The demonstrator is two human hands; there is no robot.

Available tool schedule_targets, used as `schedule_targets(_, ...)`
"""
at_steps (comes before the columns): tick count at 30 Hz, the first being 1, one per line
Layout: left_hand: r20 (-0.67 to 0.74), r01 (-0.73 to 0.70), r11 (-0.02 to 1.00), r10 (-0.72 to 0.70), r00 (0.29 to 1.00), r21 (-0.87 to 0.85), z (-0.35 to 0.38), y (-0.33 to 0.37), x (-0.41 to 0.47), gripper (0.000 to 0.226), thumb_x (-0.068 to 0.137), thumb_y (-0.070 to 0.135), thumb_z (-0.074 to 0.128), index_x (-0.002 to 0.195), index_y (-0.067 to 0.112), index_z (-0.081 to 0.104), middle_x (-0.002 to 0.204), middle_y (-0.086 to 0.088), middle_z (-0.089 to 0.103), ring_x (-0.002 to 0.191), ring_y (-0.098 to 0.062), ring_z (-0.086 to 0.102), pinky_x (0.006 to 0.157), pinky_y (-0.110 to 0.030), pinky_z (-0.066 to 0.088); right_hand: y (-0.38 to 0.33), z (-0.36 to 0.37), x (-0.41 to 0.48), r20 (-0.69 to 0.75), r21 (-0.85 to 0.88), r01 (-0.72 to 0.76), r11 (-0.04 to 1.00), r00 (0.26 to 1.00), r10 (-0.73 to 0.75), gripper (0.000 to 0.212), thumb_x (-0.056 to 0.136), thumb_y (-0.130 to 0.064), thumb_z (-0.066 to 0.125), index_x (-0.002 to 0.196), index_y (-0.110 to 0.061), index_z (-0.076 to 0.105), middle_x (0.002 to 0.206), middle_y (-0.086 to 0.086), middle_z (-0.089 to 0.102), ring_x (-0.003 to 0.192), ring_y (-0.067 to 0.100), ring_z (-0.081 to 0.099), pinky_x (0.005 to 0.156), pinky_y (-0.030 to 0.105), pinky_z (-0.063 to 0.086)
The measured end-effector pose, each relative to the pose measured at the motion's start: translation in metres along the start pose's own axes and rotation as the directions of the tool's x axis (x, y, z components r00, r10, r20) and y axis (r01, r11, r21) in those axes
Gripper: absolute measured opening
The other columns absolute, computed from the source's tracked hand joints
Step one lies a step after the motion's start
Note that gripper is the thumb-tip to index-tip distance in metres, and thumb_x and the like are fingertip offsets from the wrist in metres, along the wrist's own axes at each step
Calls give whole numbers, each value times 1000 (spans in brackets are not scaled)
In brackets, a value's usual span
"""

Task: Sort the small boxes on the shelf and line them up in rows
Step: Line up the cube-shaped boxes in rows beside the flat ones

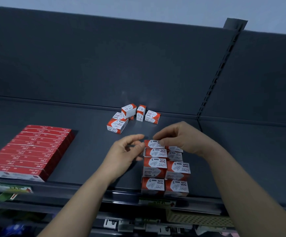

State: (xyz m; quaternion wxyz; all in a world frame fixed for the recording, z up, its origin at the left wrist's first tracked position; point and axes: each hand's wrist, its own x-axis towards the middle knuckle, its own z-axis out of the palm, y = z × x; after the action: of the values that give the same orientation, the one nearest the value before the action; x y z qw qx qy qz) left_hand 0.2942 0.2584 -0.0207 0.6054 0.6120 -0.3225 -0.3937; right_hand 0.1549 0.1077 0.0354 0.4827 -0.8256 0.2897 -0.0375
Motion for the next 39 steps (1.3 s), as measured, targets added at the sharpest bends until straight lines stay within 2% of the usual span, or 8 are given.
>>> schedule_targets(8,49,39,999,-39,998,17,-5,-2,7,18,91,17,60,105,11,69,85,-6,71,77,-12,66,70,-22,54,6,-9,12,24,-34,-13,999,1000,14,22,86,-20,67,107,-27,70,102,-13,71,98,1,64,93,27,48)
schedule_targets(11,-71,7,987,4,997,158,-17,-1,17,17,94,26,56,101,19,71,86,4,70,78,-10,62,74,-22,50,6,-11,26,-70,-55,36,998,997,-39,24,89,-19,64,111,-27,68,107,-17,67,99,-6,60,91,16,47)
schedule_targets(17,-400,69,842,181,898,535,-54,-2,57,19,91,29,59,107,21,66,97,5,67,91,-14,63,79,-29,49,3,-9,81,-144,-195,122,973,978,-152,27,89,-15,59,112,-27,67,104,-5,69,94,17,65,84,39,53)
schedule_targets(22,-500,326,626,119,858,708,-64,-6,82,60,84,48,62,132,14,49,129,-13,48,121,-33,43,98,-38,38,-3,-3,130,-117,-345,216,913,956,-270,44,88,-15,60,131,-20,55,130,-5,58,117,10,54,101,28,43)
schedule_targets(29,-475,388,592,-11,880,706,-64,-15,90,45,79,63,58,94,21,64,117,-8,53,109,-31,46,88,-36,40,-9,11,166,-11,-516,256,817,952,-306,51,90,-13,55,140,-21,45,139,-2,49,128,18,38,105,29,32)
schedule_targets(32,-469,373,637,-20,883,675,-68,-17,92,36,75,66,59,79,31,58,110,-4,58,105,-29,49,88,-40,44,-10,11,174,18,-541,268,798,951,-307,37,88,-21,60,125,-27,58,122,-5,54,118,17,38,99,29,37)
schedule_targets(36,-462,360,650,-15,887,669,-71,-20,92,41,71,70,59,92,36,67,111,-1,62,107,-27,52,91,-41,45,-15,6,169,-35,-362,290,886,945,-324,21,80,-18,72,96,-29,67,109,-5,51,88,4,49,77,12,41)
schedule_targets(39,-470,362,640,-2,883,678,-70,-20,90,48,77,64,61,113,33,66,122,-1,54,117,-27,47,97,-37,40,-18,0,153,-6,47,249,967,969,-249,27,84,6,58,100,-16,63,103,7,63,76,15,67,64,24,52)
